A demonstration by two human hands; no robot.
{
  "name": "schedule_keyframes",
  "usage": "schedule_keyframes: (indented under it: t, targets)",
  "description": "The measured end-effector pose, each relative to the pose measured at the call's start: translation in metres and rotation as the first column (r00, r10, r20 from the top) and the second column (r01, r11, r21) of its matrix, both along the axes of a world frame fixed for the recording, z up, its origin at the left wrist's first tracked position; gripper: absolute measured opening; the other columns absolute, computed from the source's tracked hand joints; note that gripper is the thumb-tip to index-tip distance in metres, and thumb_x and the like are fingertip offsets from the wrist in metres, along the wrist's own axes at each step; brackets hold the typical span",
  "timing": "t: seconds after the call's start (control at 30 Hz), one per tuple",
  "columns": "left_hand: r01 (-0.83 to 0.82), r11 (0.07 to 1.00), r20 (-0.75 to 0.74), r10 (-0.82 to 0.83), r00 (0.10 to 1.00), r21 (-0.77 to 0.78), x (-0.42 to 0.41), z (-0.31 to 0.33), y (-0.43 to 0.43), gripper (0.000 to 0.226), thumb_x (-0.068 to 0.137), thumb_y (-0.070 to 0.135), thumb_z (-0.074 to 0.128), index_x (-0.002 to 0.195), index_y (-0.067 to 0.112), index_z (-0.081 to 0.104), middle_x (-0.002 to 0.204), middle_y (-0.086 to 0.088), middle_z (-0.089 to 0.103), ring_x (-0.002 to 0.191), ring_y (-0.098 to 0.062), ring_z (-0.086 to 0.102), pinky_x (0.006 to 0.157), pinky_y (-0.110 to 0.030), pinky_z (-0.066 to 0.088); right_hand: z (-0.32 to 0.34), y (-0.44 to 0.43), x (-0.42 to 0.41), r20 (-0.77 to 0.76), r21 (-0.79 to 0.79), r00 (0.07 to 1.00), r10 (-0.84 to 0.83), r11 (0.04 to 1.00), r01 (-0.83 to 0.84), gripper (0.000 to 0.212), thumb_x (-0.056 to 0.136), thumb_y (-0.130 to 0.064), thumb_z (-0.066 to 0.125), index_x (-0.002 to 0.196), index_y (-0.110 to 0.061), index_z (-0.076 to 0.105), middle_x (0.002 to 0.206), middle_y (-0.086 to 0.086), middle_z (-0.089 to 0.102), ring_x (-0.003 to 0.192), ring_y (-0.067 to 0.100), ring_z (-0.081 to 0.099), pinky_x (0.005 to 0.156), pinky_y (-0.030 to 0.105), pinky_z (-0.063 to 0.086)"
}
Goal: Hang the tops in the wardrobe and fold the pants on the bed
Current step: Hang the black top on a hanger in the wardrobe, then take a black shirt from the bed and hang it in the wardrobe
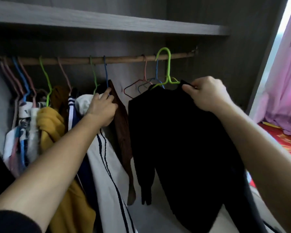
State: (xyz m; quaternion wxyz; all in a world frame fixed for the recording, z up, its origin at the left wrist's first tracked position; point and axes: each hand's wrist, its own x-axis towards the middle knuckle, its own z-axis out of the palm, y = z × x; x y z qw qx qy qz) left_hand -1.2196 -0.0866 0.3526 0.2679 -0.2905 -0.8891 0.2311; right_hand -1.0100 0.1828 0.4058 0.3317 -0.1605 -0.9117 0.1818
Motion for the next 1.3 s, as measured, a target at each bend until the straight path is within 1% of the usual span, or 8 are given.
schedule_keyframes:
  t: [0.23,0.37,0.5,0.57,0.67,0.83,0.97,1.3]
  targets:
    - [0.129,0.977,0.076,-0.144,0.987,0.17,-0.004,0.001,-0.008,0.047,0.089,0.016,0.056,0.136,0.017,0.052,0.152,-0.006,0.039,0.151,-0.027,0.007,0.113,-0.054,0.021,0.039,-0.067,-0.13,-0.015,-0.155,0.999,0.029,0.987,-0.031,0.034,0.094,-0.034,0.057,0.115,-0.008,0.064,0.118,0.017,0.065,0.111,0.039,0.062,0.078,0.038,0.044]
    - [0.149,0.952,0.095,-0.18,0.979,0.268,-0.007,-0.001,-0.01,0.032,0.085,0.007,0.051,0.111,0.021,0.062,0.145,0.001,0.046,0.151,-0.021,0.008,0.112,-0.049,0.024,0.01,-0.094,-0.168,0.309,-0.117,0.936,0.169,0.983,-0.139,0.035,0.098,-0.024,0.053,0.125,-0.004,0.06,0.125,0.02,0.063,0.116,0.037,0.061,0.09,0.039,0.05]
    - [0.116,0.904,0.18,-0.205,0.962,0.412,-0.01,-0.001,-0.01,0.032,0.081,0.002,0.051,0.087,0.032,0.055,0.148,0.004,0.046,0.149,-0.024,0.018,0.109,-0.043,0.028,-0.038,-0.097,-0.169,0.332,-0.225,0.9,0.283,0.95,-0.216,0.052,0.104,-0.047,0.041,0.11,-0.002,0.066,0.1,0.02,0.07,0.086,0.037,0.072,0.081,0.041,0.059]
    - [0.047,0.749,0.233,-0.264,0.936,0.661,-0.004,0.004,-0.008,0.037,0.081,0.0,0.045,0.089,0.034,0.059,0.148,-0.003,0.047,0.136,-0.033,0.04,0.105,-0.045,0.038,-0.049,-0.084,-0.155,0.197,-0.381,0.926,0.321,0.896,-0.229,0.059,0.102,-0.057,0.036,0.101,-0.007,0.067,0.086,0.017,0.072,0.07,0.033,0.073,0.076,0.046,0.061]
    - [0.127,0.424,0.037,-0.359,0.933,0.897,0.009,0.007,0.009,0.04,0.081,0.0,0.037,0.099,0.024,0.065,0.129,-0.009,0.063,0.117,-0.036,0.056,0.093,-0.046,0.048,-0.062,-0.048,-0.125,0.005,-0.227,0.992,0.129,0.966,-0.125,0.051,0.1,-0.059,0.034,0.095,-0.019,0.066,0.094,0.011,0.071,0.088,0.036,0.067,0.078,0.04,0.053]
    - [0.409,0.299,-0.246,-0.458,0.854,0.862,0.057,-0.018,0.082,0.041,0.08,0.01,0.04,0.111,0.01,0.067,0.136,-0.011,0.059,0.134,-0.031,0.045,0.11,-0.047,0.033,-0.103,0.022,-0.045,-0.277,0.069,0.96,-0.048,0.995,0.07,0.029,0.103,-0.047,0.037,0.114,-0.033,0.06,0.108,-0.01,0.067,0.093,0.022,0.065,0.07,0.032,0.043]
    - [0.422,0.183,-0.252,-0.574,0.779,0.888,0.114,-0.06,0.171,0.045,0.085,0.011,0.042,0.124,0.008,0.063,0.144,-0.014,0.051,0.138,-0.033,0.041,0.111,-0.051,0.032,-0.16,0.084,0.035,-0.272,0.089,0.947,-0.173,0.975,0.204,0.03,0.102,-0.045,0.043,0.128,-0.032,0.052,0.117,-0.006,0.059,0.088,0.02,0.066,0.068,0.041,0.055]
    - [0.41,0.395,0.15,-0.845,0.513,0.822,0.318,-0.188,0.432,0.062,0.088,0.025,0.035,0.15,0.016,0.039,0.161,-0.011,0.024,0.15,-0.029,0.016,0.117,-0.057,0.017,-0.293,0.268,0.298,0.006,-0.006,0.792,-0.611,0.792,0.611,0.057,0.099,-0.037,0.055,0.149,-0.014,0.04,0.156,0.016,0.032,0.138,0.036,0.039,0.108,0.05,0.037]
